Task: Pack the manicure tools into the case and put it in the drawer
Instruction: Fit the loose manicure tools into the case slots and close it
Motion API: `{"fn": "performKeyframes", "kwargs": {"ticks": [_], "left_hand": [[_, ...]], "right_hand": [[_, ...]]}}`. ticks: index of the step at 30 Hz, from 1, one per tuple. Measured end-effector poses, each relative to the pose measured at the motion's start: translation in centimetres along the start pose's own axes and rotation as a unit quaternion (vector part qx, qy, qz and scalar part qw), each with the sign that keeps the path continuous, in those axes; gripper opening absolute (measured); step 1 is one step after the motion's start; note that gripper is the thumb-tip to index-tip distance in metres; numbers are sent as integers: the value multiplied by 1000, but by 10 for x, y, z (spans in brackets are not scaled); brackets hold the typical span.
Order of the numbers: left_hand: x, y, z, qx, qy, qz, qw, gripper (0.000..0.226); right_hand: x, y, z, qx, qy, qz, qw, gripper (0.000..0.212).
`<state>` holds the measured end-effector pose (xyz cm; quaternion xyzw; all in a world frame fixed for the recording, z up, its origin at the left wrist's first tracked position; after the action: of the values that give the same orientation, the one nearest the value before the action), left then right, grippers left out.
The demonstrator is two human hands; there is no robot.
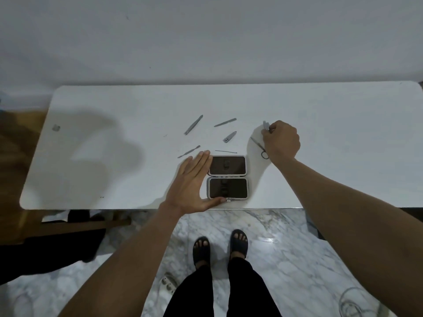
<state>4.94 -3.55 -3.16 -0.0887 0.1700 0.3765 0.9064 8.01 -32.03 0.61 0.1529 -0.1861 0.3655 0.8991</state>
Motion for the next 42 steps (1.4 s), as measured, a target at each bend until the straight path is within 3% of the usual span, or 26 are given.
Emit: {"fn": "performKeyframes", "kwargs": {"ticks": [9,19,30,42], "left_hand": [[1,0,-1,-4,0,-1,1000,121],[1,2,-1,-20,0,-14,1000,117],[2,3,-4,-16,3,-7,1000,117],[4,6,-6,-24,9,-18,1000,118]], "right_hand": [[10,2,4,18,-16,33,999,18],[36,46,12,106,-4,199,974,15],[17,129,-6,177,40,234,955,15],[13,162,-12,163,116,270,942,19]]}}
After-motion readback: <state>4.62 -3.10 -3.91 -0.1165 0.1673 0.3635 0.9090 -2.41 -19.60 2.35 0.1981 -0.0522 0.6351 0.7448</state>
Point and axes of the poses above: each hand's wrist, its own y-axis away from the middle knuckle, its own z-axis out of the back of the hand, x = y × z, the point moved 7 cm from there along -y, towards the middle knuckle, and after that the axes turned 2 degrees about x, right-handed, at the moved point
